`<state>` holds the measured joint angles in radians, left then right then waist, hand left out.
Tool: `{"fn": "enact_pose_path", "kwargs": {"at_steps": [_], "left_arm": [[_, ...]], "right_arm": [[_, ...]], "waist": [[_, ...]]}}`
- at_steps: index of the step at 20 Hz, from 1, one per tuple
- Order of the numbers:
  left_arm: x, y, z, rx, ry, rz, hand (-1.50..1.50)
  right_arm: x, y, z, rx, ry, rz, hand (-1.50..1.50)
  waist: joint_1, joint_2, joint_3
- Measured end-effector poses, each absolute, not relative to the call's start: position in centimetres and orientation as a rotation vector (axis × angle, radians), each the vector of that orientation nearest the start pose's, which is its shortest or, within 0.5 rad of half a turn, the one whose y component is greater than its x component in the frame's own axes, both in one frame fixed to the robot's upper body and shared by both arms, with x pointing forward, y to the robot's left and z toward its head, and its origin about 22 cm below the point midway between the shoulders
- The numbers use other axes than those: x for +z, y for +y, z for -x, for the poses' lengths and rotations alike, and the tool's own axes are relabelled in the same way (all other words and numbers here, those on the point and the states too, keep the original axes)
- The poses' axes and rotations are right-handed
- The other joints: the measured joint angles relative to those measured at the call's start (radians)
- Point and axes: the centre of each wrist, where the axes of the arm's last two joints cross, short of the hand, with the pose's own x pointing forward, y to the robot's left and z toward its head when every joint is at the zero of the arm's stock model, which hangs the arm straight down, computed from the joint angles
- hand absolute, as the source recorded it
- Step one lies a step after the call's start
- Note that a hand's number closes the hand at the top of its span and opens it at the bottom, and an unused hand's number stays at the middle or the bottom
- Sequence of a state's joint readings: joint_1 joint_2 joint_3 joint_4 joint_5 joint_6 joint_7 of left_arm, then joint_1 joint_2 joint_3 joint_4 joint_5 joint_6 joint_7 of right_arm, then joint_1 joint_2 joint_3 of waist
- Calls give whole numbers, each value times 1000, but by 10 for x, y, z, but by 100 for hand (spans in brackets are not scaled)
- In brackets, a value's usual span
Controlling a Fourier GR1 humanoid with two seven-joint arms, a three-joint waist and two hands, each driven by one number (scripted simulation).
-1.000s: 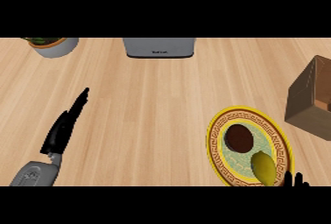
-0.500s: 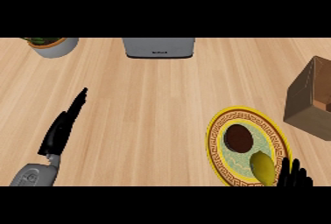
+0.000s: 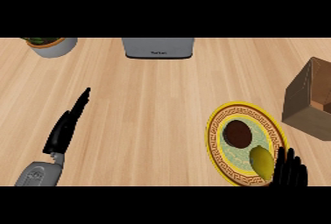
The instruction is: Pick the lemon from the plate and place it in the cardboard box
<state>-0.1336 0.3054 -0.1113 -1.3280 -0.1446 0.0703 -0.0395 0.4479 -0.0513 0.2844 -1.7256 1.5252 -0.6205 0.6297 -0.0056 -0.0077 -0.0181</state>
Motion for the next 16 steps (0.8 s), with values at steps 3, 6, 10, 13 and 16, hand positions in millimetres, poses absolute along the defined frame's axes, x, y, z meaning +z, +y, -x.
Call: {"fn": "enact_pose_path", "kwargs": {"at_steps": [3, 6, 10, 13, 16], "left_arm": [[-8, 278, -272, -413, -1473, -324, 0], [-7, 276, -273, -415, -1477, -318, 0], [-9, 275, -272, -418, -1471, -318, 0], [-5, 280, -275, -417, -1472, -320, 0], [-4, 284, -277, -416, -1477, -328, 0]], "right_arm": [[-50, -217, -121, 596, -1037, 1493, -150], [-51, -222, -116, 658, -1008, 1462, -150], [-53, -222, -118, 659, -994, 1462, 150], [-54, -221, -113, 698, -999, 1510, 150], [-55, -220, -111, 713, -1011, 1556, 150]], "waist": [[-6, 2, -6], [-10, 4, -9], [-10, 4, -8], [-13, 3, -7], [-14, 3, -7]]}}
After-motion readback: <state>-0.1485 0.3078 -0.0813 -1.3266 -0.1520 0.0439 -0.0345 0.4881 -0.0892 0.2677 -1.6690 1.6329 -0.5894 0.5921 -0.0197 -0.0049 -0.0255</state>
